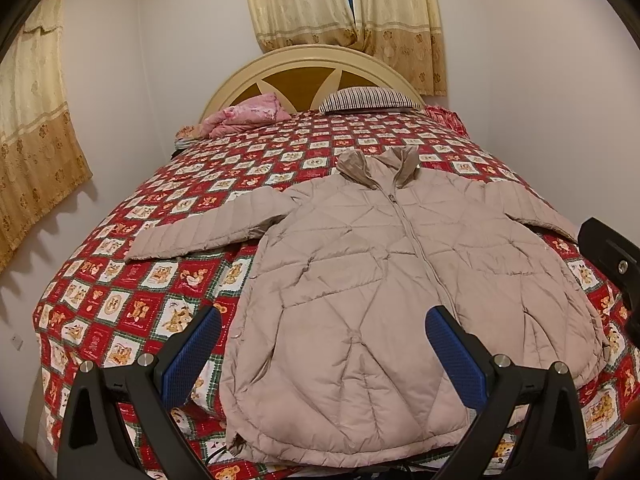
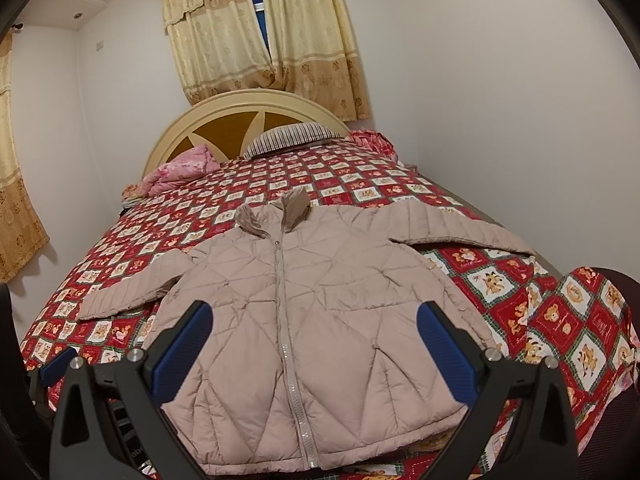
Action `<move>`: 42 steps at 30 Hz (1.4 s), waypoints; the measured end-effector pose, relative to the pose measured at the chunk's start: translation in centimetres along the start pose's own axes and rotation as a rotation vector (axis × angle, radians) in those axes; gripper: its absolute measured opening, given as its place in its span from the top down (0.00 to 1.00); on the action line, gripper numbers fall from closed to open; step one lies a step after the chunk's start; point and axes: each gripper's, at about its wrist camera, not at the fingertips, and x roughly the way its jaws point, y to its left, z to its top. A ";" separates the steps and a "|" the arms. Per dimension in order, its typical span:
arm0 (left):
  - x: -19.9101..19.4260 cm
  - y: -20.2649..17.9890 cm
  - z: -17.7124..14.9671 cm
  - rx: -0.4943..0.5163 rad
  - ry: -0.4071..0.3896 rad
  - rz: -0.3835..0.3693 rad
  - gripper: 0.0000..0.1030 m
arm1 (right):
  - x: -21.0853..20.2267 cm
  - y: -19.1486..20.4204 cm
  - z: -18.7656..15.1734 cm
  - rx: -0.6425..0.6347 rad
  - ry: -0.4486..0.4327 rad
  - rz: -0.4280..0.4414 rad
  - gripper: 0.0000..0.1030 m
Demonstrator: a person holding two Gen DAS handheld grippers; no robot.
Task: Fold large clothes
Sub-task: 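Grasp the jacket sleeve with the right tool and lift it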
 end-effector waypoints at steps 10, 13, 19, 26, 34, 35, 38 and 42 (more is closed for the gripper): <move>6.6 0.8 1.1 -0.018 0.057 -0.132 0.01 | 4.7 -2.3 -1.2 0.042 0.085 -0.023 0.00; 10.0 1.4 3.0 -0.022 0.074 -0.148 0.01 | 6.8 -4.8 -1.1 0.074 0.122 -0.054 0.01; 16.5 3.8 7.6 -0.087 0.054 -0.065 0.01 | 10.8 -15.7 1.9 0.355 0.184 -0.043 0.37; 25.3 6.2 6.5 -0.125 0.080 0.073 0.01 | 14.9 -34.0 1.8 0.922 0.097 0.009 0.37; 29.7 8.8 3.8 -0.281 0.249 -0.034 0.01 | 19.4 -43.6 1.7 1.148 0.087 -0.195 0.37; 29.8 8.8 3.6 -0.290 0.258 -0.042 0.01 | 20.1 -44.6 1.5 1.162 0.091 -0.207 0.37; 30.1 8.4 3.6 -0.293 0.272 -0.042 0.01 | 21.8 -46.4 0.6 1.219 0.110 -0.256 0.37; 30.4 8.1 3.8 -0.271 0.277 -0.022 0.01 | 23.1 -47.5 1.2 1.202 0.086 -0.269 0.37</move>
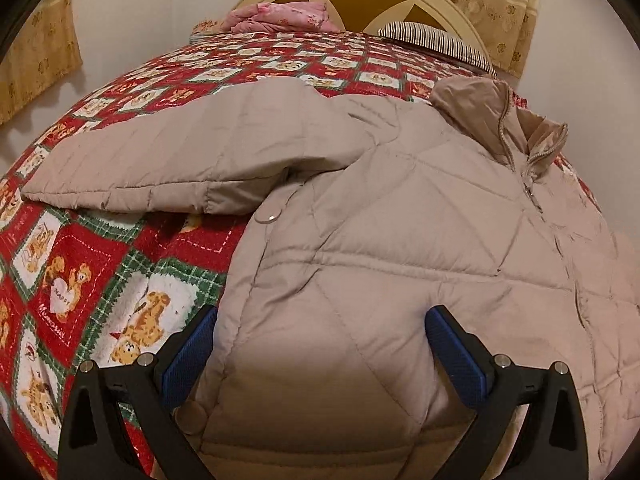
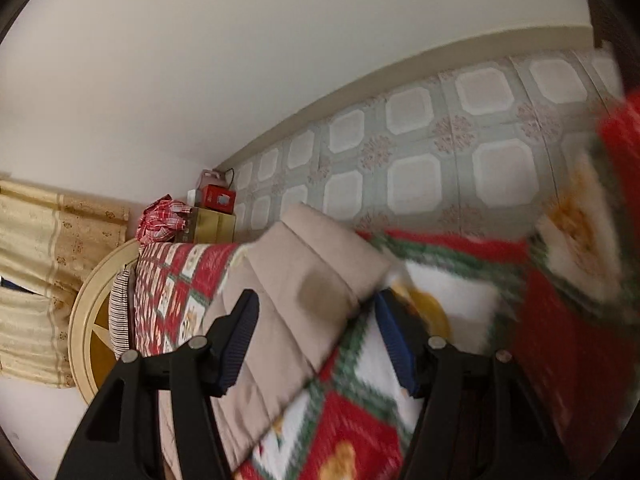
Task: Fold large clothes
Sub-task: 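Grasp the jacket sleeve with the right tool and lift it, then fold the held sleeve across the jacket body and release it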
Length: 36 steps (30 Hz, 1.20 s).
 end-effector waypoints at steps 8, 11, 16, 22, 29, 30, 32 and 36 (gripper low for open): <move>0.2 0.1 0.1 0.001 -0.002 0.001 0.01 | 2.3 -0.3 0.7 -0.043 -0.002 0.036 0.89; 0.2 0.0 0.1 0.000 -0.002 0.001 0.01 | 0.7 1.7 0.7 -0.143 -0.061 0.069 0.90; 0.2 0.2 0.0 -0.004 -0.004 -0.006 0.01 | -3.8 7.5 -0.7 -0.336 -0.084 0.173 0.91; 0.1 0.6 0.1 -0.018 -0.009 -0.025 0.01 | -9.9 16.4 -7.4 -0.593 -0.038 0.297 0.91; -0.3 1.3 0.0 -0.045 -0.023 -0.066 0.01 | -12.7 24.7 -20.9 -0.855 0.121 0.441 0.91; -0.4 1.5 -0.1 -0.052 -0.026 -0.075 0.01 | -12.2 25.4 -22.7 -0.883 0.154 0.454 0.91; -0.5 1.8 -0.1 -0.066 -0.031 -0.093 0.01 | -11.1 26.5 -27.2 -0.944 0.228 0.479 0.91; -0.5 2.0 0.0 -0.076 -0.035 -0.106 0.01 | -8.1 26.5 -36.0 -1.049 0.374 0.506 0.91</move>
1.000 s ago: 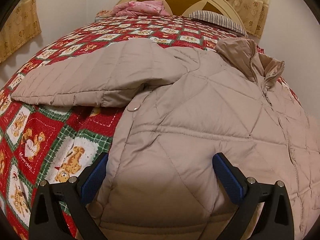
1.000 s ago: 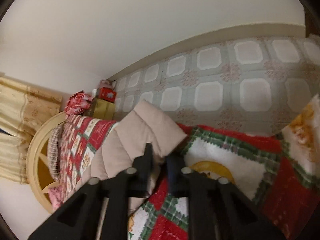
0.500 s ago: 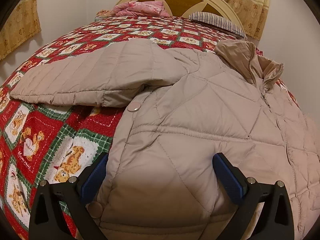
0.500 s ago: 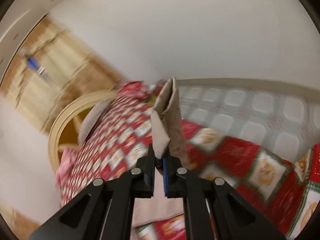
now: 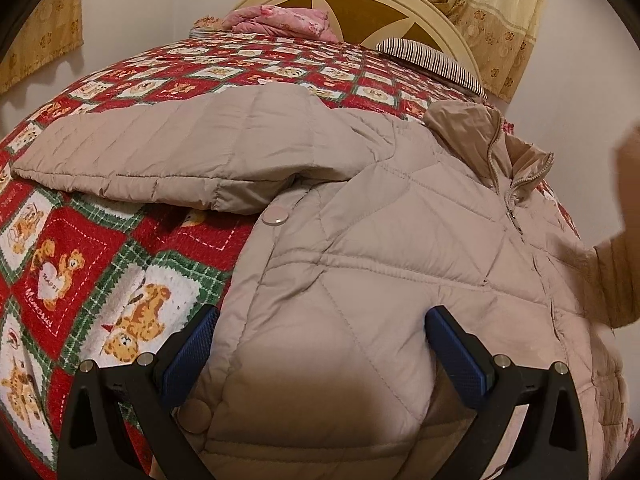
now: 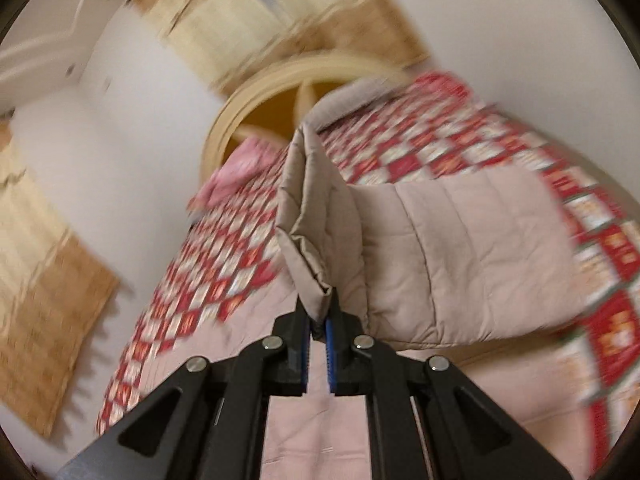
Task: Fold large clothes
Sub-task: 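Fold the held sleeve across the jacket body and release it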
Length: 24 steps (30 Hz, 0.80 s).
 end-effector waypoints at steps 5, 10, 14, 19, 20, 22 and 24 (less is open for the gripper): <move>0.0 0.0 0.0 -0.002 -0.001 -0.002 0.01 | 9.7 3.2 -4.9 -0.014 0.192 0.095 0.91; 0.1 0.1 0.0 -0.008 -0.003 -0.011 0.01 | 16.0 4.2 -8.9 0.022 0.310 0.154 0.90; 0.1 0.2 0.1 -0.007 -0.002 -0.010 0.01 | 17.3 4.6 -10.9 0.057 0.360 0.207 0.68; 0.1 0.2 0.0 -0.007 -0.002 -0.010 0.01 | 14.1 5.8 -9.2 0.081 0.319 0.395 0.37; 0.1 0.2 0.0 -0.007 -0.002 -0.010 0.01 | 12.9 5.8 -8.5 0.057 0.294 0.399 0.37; 0.1 0.2 0.1 -0.007 -0.002 -0.010 0.01 | 10.1 5.7 -7.0 -0.031 0.217 0.360 0.63; 0.1 0.2 0.1 -0.007 -0.002 -0.009 0.01 | 7.7 4.7 -5.4 -0.111 0.162 0.246 0.73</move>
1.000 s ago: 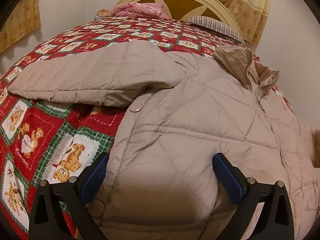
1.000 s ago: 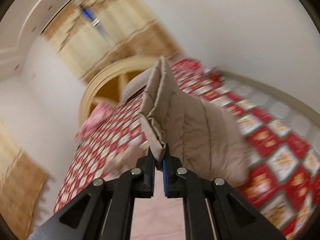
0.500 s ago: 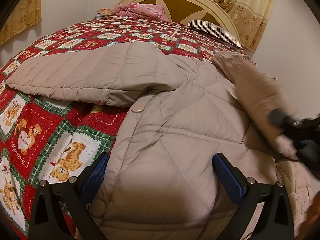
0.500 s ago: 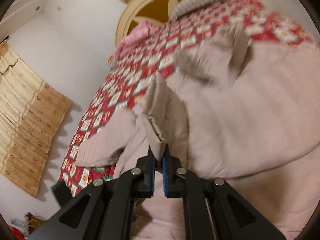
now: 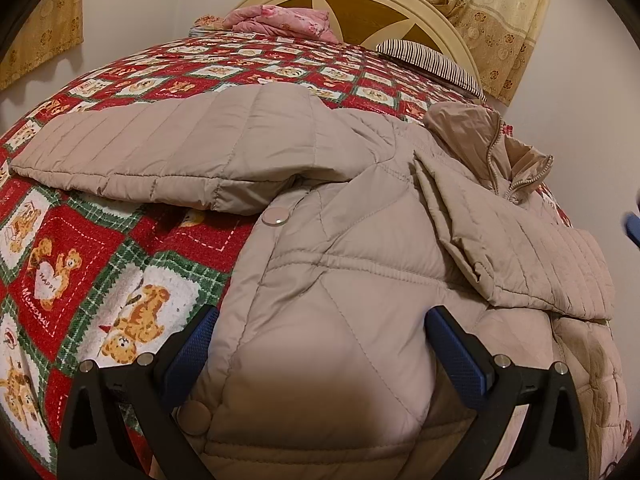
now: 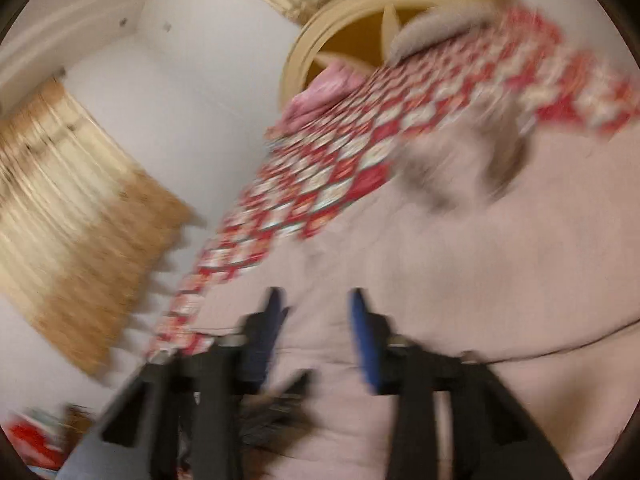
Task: Fold large clothes
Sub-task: 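Fold the held sleeve across the jacket body and release it, then grasp the other sleeve with the left tool and lift it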
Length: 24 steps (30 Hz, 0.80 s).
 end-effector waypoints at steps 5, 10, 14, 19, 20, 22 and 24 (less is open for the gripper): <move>0.1 -0.1 0.0 0.009 0.003 0.012 0.01 | -6.9 -8.9 3.4 0.084 -0.148 -0.372 0.73; 0.3 -0.1 0.0 0.013 0.005 0.018 0.01 | -6.3 -17.5 2.1 0.301 -0.142 -0.489 0.73; 0.3 -0.5 -0.1 0.020 0.007 0.029 0.01 | -2.8 -19.3 -1.4 0.364 -0.091 -0.437 0.77; 0.5 -0.8 -0.1 0.037 0.017 0.054 0.01 | -1.3 -17.4 -0.9 0.243 -0.087 -0.539 0.75; 0.5 -0.8 0.0 0.038 0.019 0.055 0.01 | -1.3 -17.5 -0.9 0.248 -0.093 -0.531 0.75; 0.4 -0.7 0.1 0.039 0.027 0.047 0.01 | -1.7 -18.1 -0.9 0.266 -0.108 -0.506 0.75; -0.7 -0.1 0.3 0.040 0.044 0.014 0.01 | -2.7 -18.7 -1.9 0.280 -0.121 -0.486 0.75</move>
